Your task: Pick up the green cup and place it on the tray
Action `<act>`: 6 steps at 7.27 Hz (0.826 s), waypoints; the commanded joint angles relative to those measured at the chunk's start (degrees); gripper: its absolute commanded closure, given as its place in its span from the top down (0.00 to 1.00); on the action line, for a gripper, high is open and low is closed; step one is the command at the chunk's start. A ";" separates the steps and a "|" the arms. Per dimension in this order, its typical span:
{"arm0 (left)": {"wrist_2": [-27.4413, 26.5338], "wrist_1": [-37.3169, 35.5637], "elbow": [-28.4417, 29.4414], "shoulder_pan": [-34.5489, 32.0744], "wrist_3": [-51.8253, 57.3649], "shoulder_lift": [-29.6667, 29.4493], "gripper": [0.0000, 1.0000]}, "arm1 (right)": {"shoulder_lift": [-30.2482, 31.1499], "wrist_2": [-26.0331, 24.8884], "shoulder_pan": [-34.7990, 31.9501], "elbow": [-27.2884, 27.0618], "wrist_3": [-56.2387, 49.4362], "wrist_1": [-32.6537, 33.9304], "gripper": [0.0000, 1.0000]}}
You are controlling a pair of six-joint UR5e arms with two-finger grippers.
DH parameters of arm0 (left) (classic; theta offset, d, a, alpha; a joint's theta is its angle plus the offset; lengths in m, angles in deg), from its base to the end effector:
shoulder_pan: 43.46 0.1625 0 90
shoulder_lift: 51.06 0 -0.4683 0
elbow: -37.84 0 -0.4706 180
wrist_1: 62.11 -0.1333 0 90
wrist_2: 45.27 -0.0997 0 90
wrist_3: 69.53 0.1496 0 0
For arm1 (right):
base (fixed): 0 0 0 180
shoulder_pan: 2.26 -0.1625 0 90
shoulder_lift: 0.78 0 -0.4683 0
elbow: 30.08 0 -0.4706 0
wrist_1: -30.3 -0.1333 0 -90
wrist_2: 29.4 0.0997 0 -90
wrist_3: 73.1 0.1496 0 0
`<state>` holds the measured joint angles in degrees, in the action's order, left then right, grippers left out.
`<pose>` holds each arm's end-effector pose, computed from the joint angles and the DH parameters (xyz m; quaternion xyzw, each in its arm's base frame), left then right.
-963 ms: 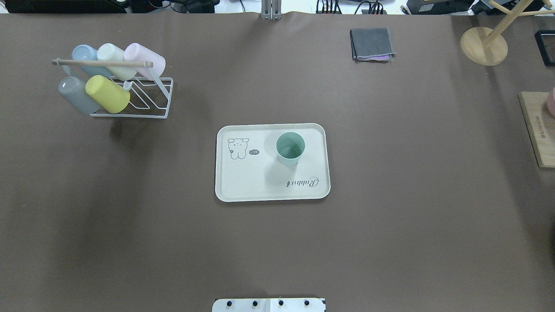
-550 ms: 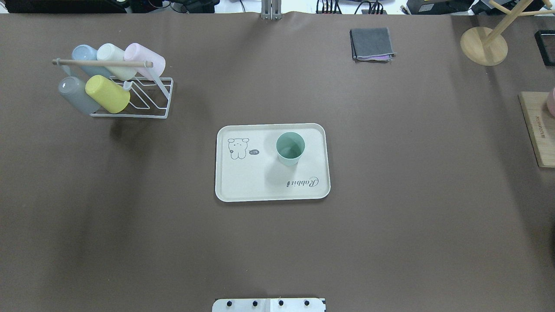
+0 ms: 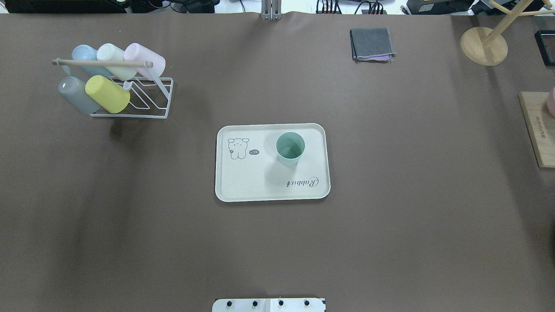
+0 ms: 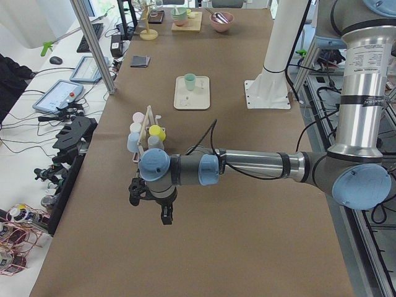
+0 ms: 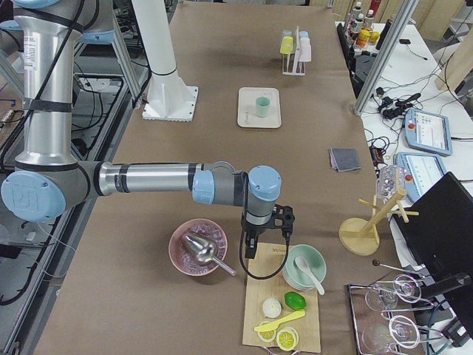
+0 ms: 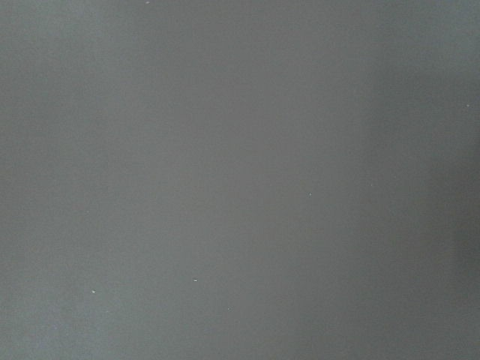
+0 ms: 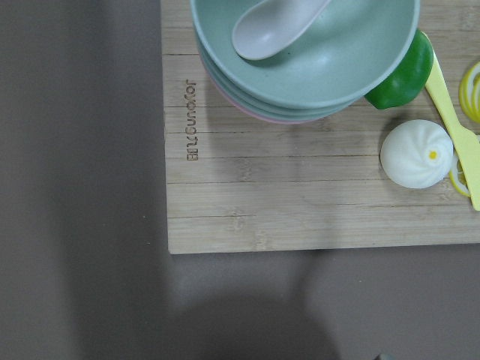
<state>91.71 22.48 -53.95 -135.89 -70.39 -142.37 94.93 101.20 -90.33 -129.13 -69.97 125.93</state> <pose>-0.0483 -0.5746 0.7112 -0.0130 0.3987 -0.0344 0.9163 0.0185 -0.5192 0.7185 -0.0340 -0.3457 0.0168 0.9376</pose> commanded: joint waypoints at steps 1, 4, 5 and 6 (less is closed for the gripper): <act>0.04 0.14 -0.40 0.05 -0.11 -0.44 0.98 | 0.00 -0.08 0.00 0.00 0.04 0.00 1.00; 0.04 0.14 -1.11 -0.04 -0.11 -0.26 0.98 | 0.00 -0.08 0.00 0.00 -0.05 0.00 1.00; 0.04 0.14 -1.02 -0.04 -0.02 -0.09 0.98 | 0.00 -0.08 0.00 0.00 0.04 0.00 1.00; 0.04 0.14 -1.02 -0.04 -0.02 -0.09 0.98 | 0.00 -0.08 0.00 0.00 0.04 0.00 1.00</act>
<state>91.76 22.62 -55.01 -135.92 -70.44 -142.53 94.93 101.12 -90.33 -129.13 -69.95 125.93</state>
